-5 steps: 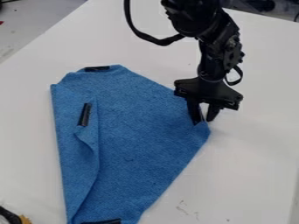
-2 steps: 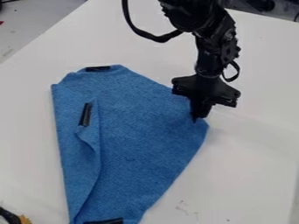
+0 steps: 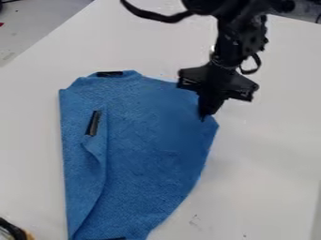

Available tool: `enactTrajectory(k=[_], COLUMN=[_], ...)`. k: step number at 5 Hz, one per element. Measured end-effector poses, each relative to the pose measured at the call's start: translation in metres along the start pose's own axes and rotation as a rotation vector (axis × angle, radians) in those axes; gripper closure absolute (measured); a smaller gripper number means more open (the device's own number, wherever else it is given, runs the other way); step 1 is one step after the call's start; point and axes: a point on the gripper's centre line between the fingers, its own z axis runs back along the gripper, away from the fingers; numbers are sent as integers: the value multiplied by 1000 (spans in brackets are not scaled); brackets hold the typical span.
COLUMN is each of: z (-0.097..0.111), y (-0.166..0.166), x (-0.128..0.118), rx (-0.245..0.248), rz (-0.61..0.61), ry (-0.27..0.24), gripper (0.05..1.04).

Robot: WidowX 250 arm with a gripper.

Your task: Fold the cloth from top right to bottom left

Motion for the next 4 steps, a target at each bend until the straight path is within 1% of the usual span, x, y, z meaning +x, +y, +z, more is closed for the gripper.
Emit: enactTrajectory(k=[1,2,3,4], z=[12,9,7,14], y=[38,79,114,156], x=[-14,-32,-49,-47], rx=[-8,-36,-42,-36], rz=[113,215,242,248], ry=[-63,-78,-73,-69], gripper=[1026,1026,1026,1026])
